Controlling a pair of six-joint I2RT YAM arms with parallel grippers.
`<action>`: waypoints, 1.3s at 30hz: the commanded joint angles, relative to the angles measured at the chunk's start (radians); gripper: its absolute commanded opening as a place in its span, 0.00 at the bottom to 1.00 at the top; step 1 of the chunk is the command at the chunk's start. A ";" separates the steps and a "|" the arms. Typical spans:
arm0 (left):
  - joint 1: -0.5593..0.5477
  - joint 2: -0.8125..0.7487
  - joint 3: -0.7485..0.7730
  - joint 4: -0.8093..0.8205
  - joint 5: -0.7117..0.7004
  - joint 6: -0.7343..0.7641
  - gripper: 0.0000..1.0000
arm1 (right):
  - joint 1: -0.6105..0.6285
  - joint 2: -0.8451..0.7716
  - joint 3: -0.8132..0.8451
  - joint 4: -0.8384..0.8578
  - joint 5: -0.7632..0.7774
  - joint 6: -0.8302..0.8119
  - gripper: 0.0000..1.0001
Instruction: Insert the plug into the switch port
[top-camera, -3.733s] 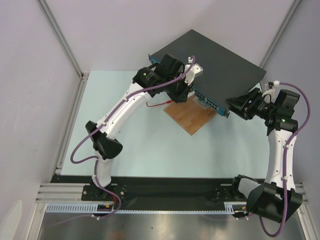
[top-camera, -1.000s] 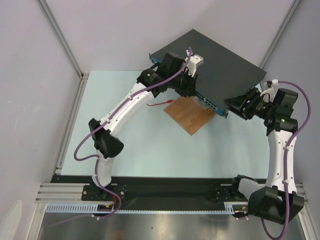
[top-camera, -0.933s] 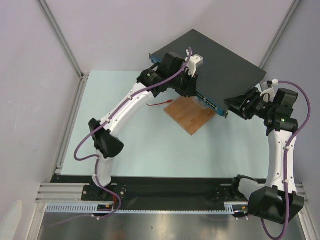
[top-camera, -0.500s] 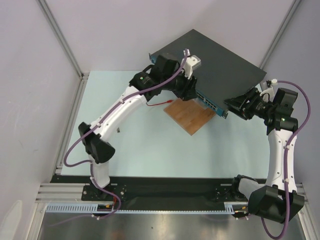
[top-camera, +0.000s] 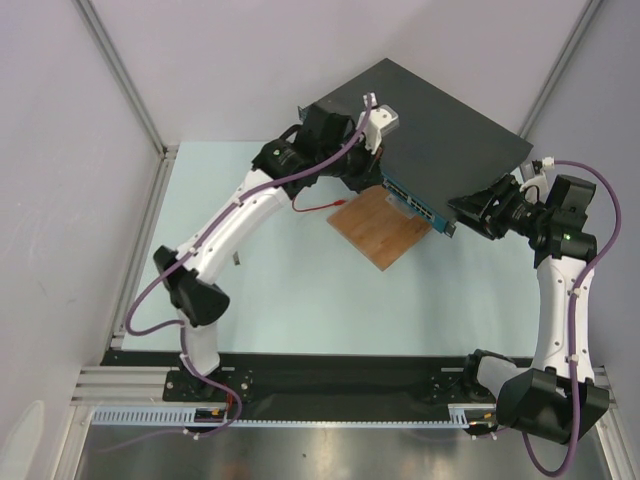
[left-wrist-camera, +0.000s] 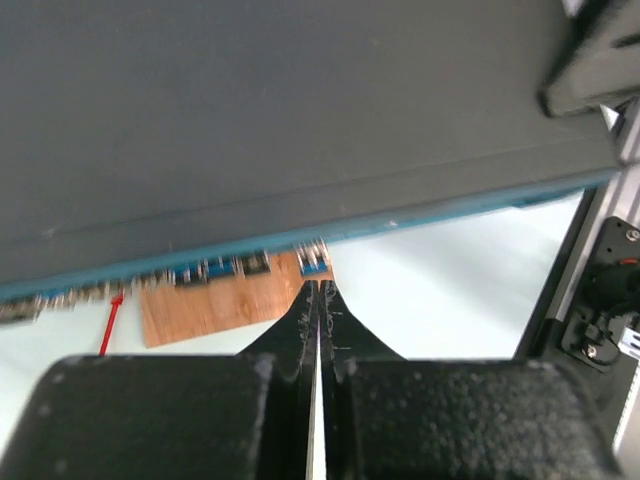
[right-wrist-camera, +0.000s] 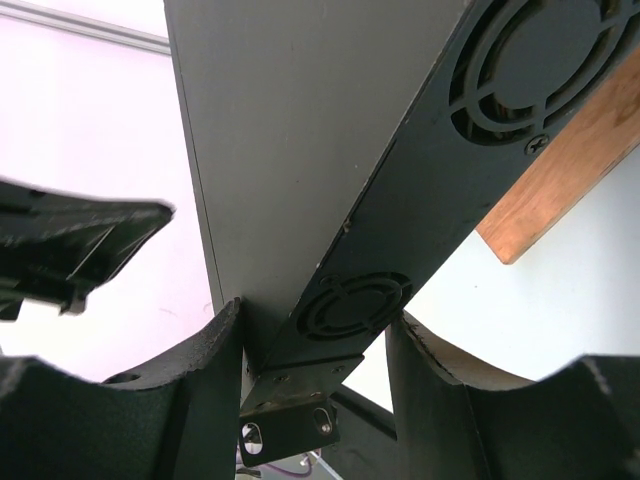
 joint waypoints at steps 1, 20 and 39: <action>0.002 0.088 0.128 -0.064 0.014 -0.015 0.00 | 0.061 0.018 -0.007 -0.020 -0.021 -0.292 0.00; 0.002 0.050 0.044 -0.051 0.023 -0.003 0.00 | 0.059 0.011 -0.009 -0.025 -0.012 -0.297 0.00; -0.003 0.148 0.150 -0.014 0.048 -0.030 0.00 | 0.059 0.015 -0.010 -0.017 -0.012 -0.292 0.00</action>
